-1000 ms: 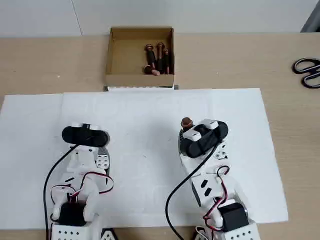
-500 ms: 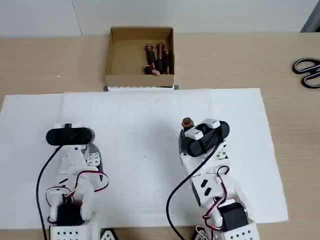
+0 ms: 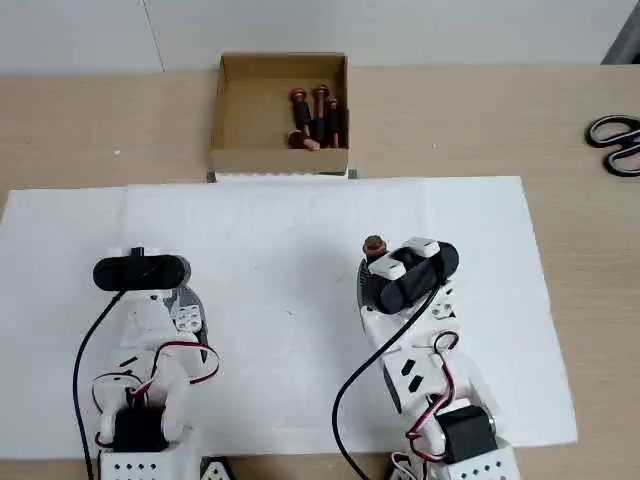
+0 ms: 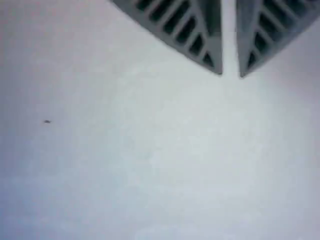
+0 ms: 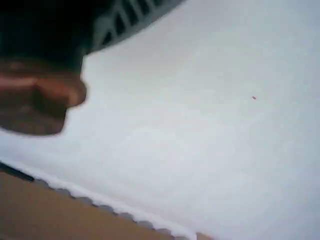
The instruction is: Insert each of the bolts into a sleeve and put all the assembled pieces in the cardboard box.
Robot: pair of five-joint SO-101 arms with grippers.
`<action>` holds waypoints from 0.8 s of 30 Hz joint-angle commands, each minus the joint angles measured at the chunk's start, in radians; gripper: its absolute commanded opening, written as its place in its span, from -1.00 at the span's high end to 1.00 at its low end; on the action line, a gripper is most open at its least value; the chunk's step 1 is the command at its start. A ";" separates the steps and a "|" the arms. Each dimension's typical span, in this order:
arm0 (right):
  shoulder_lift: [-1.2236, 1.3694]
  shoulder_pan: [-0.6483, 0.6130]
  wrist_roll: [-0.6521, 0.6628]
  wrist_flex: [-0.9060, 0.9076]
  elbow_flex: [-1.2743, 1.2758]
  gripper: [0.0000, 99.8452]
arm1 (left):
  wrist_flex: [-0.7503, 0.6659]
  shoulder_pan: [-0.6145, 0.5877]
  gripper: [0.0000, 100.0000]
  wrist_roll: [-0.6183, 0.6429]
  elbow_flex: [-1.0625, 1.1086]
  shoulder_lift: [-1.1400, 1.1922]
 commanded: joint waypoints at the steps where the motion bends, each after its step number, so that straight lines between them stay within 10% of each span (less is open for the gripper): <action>1: -0.007 0.008 -0.012 -0.039 -0.060 0.99 | -0.025 0.005 0.99 0.000 -0.002 -0.009; 10: 0.084 0.010 -0.011 -0.205 -0.178 0.99 | -0.025 0.005 0.99 0.000 -0.002 -0.009; 24: 1.053 0.010 -0.106 -0.659 -0.597 0.99 | -0.025 0.005 0.99 0.000 -0.002 -0.009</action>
